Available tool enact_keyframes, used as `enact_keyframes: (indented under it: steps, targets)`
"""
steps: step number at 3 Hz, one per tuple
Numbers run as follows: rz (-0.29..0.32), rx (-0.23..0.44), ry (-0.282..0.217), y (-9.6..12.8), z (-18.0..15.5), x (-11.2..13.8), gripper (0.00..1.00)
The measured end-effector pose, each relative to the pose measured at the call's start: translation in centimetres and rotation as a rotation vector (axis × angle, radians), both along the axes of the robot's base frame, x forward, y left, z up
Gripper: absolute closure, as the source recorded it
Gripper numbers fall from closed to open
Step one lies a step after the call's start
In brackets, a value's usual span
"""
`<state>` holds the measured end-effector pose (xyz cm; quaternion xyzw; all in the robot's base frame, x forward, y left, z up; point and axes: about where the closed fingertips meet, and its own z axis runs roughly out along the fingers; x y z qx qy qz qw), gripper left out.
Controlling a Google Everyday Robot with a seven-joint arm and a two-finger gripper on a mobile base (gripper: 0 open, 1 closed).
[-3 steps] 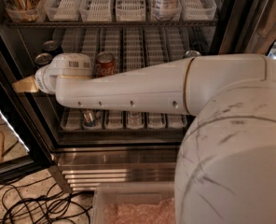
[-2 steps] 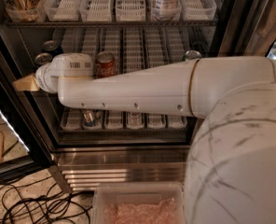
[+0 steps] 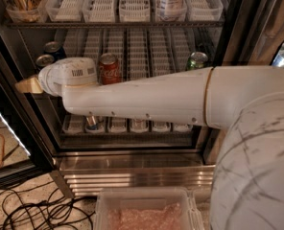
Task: Pick pepsi can from middle shelf of fridge
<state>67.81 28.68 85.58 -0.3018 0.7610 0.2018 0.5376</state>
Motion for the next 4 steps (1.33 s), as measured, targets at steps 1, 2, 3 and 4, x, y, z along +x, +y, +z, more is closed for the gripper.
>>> enact_keyframes:
  steps: [1,2,3,4]
  targets:
    - [0.003,-0.006,-0.011,0.2,-0.5,-0.2,0.0]
    - [0.001,0.005,-0.014,0.5,-0.8,0.1,0.0]
    - [-0.023,0.017,-0.019,0.3,-1.1,1.1,0.06]
    - [-0.061,0.03,-0.032,-0.5,-0.8,2.3,0.16]
